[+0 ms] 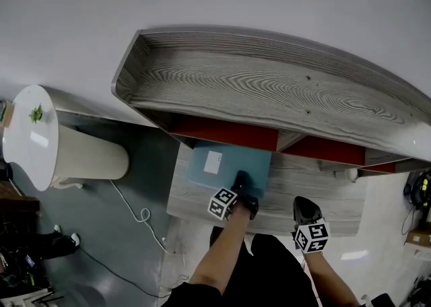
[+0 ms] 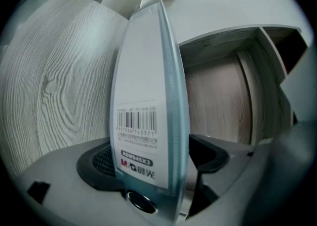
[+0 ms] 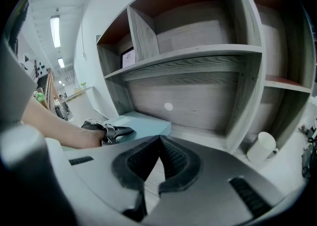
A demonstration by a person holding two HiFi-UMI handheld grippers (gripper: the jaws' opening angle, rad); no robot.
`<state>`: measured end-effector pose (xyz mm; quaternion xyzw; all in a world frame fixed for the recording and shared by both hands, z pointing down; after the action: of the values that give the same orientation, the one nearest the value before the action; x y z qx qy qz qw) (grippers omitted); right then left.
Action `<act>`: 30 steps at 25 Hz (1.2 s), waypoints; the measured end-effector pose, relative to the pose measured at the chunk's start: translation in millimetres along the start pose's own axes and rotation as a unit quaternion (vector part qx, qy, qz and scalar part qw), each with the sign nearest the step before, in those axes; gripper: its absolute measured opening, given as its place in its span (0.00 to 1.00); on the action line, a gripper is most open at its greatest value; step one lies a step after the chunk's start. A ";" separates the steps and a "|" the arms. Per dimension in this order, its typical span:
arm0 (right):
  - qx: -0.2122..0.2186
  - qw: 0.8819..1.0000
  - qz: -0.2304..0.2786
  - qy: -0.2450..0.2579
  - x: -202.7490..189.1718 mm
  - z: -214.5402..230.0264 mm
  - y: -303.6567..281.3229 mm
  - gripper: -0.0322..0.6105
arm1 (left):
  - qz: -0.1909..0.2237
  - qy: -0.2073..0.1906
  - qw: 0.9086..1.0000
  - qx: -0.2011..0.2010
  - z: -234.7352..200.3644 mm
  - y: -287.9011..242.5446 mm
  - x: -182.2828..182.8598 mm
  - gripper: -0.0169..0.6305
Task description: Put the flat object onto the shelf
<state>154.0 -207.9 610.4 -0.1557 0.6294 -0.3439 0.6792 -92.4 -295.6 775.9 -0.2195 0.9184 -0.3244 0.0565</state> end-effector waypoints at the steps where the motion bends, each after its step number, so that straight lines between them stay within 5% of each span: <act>1: 0.001 1.000 0.002 0.000 0.9 0.1 0.8 0.05 | -0.001 -0.001 1.000 0.002 -0.8 2.1 -0.2 0.62; 13: 0.006 1.000 0.006 0.016 -7.4 13.4 20.3 0.05 | -0.032 -0.070 0.995 0.068 -0.7 20.4 2.3 0.65; 21: 0.008 1.000 0.010 0.011 -14.0 16.0 33.6 0.05 | -0.017 -0.005 1.000 -0.009 -8.1 35.7 -1.8 0.65; 26: 0.008 1.000 0.006 0.011 -20.7 20.2 37.9 0.05 | 0.049 -0.038 0.998 0.015 -17.3 52.0 -7.5 0.65; 30: 0.011 1.000 0.003 0.015 -23.0 20.0 39.9 0.05 | 0.046 -0.047 0.998 0.010 -18.0 50.5 -15.8 0.65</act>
<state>184.7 -168.6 605.1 -0.1410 0.6361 -0.3510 0.6725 -101.2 -243.4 758.0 -0.1913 0.9206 -0.3198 0.1168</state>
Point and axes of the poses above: the fingertips, and each gripper's own axes: y backward along the fingers, z to its right, x out of its top, the point moved 7 cm from there along y, backward along the fingers, and after that the axes turned 2 degrees about -z, right-handed, at the moved point
